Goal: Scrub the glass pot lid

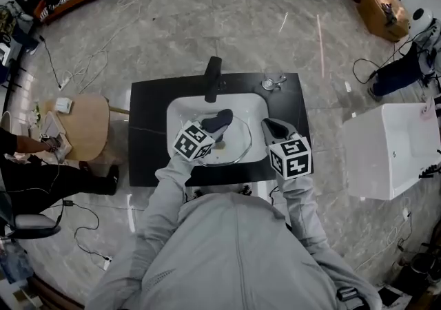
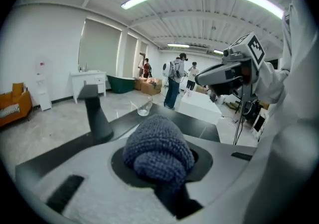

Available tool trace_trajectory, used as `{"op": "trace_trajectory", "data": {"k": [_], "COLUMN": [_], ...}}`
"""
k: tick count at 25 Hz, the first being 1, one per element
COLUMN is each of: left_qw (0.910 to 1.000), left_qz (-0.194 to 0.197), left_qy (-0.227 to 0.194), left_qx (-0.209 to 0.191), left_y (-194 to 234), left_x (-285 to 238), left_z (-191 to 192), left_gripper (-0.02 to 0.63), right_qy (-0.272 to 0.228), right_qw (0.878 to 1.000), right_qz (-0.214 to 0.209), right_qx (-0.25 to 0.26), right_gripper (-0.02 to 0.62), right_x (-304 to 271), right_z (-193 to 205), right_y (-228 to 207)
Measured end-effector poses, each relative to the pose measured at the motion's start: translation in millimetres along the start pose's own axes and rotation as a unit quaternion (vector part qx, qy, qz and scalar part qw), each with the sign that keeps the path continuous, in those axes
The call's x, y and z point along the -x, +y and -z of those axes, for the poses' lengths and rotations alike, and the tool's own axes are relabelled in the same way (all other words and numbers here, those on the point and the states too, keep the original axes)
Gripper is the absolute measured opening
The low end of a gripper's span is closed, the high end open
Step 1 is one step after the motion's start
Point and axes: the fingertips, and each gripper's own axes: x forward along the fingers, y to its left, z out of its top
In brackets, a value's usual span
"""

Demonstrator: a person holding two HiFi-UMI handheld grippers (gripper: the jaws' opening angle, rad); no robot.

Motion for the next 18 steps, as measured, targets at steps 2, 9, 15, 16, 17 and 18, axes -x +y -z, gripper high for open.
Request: {"op": "trace_trajectory", "data": {"k": [2,9,15,16,17,18], "left_qw": [0.9994,0.987,0.9688,0.9655,0.9622,0.9589], "left_qz": [-0.025,-0.121,-0.187,-0.197,-0.206,-0.214], "left_qy": [-0.022,-0.088,-0.136,-0.143,-0.149,-0.155], "left_qx": [-0.011,-0.059,-0.088,-0.093,-0.098,-0.103], "left_y": [11,55,73,75,77,78], "left_x": [20,92,150,158,166,174], "left_z": [-19,-86,-133,-140,-147,-153], "left_gripper": [0.084,0.084,0.083,0.084,0.083,0.083], "right_qy": [-0.016,-0.076,-0.129,-0.138,-0.147,-0.155], "right_qw": [1.0,0.995,0.986,0.984,0.983,0.981], "right_qz": [0.003,-0.001,-0.006,-0.007,-0.009,-0.01], "right_qx": [0.018,0.067,0.104,0.109,0.113,0.117], "right_gripper": [0.031,0.031,0.031,0.031,0.031,0.031], "right_x": [0,1,13,15,17,18], "right_z": [-20,-94,-152,-160,-168,-175], "right_y": [1,7,20,22,25,28]}}
